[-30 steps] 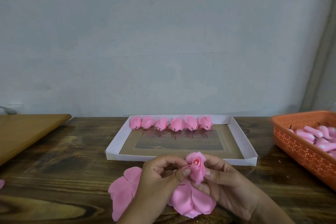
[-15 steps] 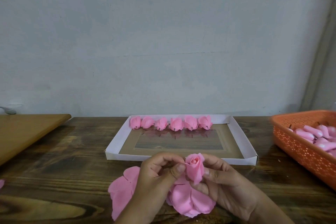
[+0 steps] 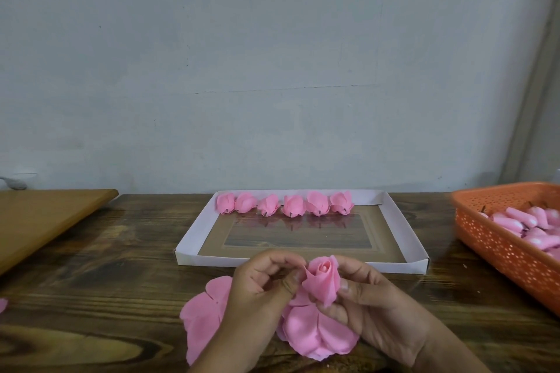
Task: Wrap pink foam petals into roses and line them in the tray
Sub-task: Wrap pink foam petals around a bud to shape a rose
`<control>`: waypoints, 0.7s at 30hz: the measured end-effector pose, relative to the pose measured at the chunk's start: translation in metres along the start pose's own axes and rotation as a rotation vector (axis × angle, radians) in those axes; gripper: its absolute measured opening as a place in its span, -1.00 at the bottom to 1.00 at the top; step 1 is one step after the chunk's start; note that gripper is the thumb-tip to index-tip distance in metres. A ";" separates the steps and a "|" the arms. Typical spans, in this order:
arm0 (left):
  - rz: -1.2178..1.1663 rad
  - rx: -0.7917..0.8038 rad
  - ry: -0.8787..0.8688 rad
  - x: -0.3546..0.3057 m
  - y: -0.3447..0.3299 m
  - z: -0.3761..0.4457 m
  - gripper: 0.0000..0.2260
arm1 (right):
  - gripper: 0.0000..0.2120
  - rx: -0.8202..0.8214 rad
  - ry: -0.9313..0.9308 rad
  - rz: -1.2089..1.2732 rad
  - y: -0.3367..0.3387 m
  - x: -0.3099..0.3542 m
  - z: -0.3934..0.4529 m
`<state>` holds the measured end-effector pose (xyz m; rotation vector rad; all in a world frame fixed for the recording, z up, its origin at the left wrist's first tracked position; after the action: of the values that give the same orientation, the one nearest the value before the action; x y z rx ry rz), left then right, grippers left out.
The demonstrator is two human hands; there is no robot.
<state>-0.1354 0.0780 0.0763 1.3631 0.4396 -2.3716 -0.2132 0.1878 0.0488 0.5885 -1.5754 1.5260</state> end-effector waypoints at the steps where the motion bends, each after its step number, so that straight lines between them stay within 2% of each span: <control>1: -0.006 0.004 0.000 0.000 0.000 0.000 -0.88 | -0.63 -0.001 -0.002 -0.005 0.000 0.000 0.000; 6: -0.092 -0.012 0.048 0.002 -0.002 -0.001 -0.83 | -0.69 0.023 0.002 -0.001 -0.005 0.001 0.000; 12: -0.144 -0.063 0.081 0.007 -0.002 -0.001 -0.88 | -0.77 0.042 0.005 0.037 -0.005 -0.001 -0.001; 19: -0.099 -0.025 0.059 0.005 -0.004 0.000 -0.86 | -0.82 -0.034 0.000 0.010 -0.002 -0.002 0.000; 21: -0.071 -0.011 0.058 0.005 -0.004 -0.001 -0.84 | -0.77 -0.046 -0.004 0.005 -0.001 -0.002 0.000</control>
<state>-0.1389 0.0815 0.0717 1.4368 0.5246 -2.3872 -0.2110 0.1870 0.0477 0.5625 -1.6120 1.4897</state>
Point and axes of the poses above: each hand's wrist, its own z-axis towards the middle knuckle, its own y-axis out of the back of the hand, x = y × z, the point moved 8 cm from there along z, towards the middle knuckle, and after that the axes turned 5 degrees about -y, right-handed, at the moved point
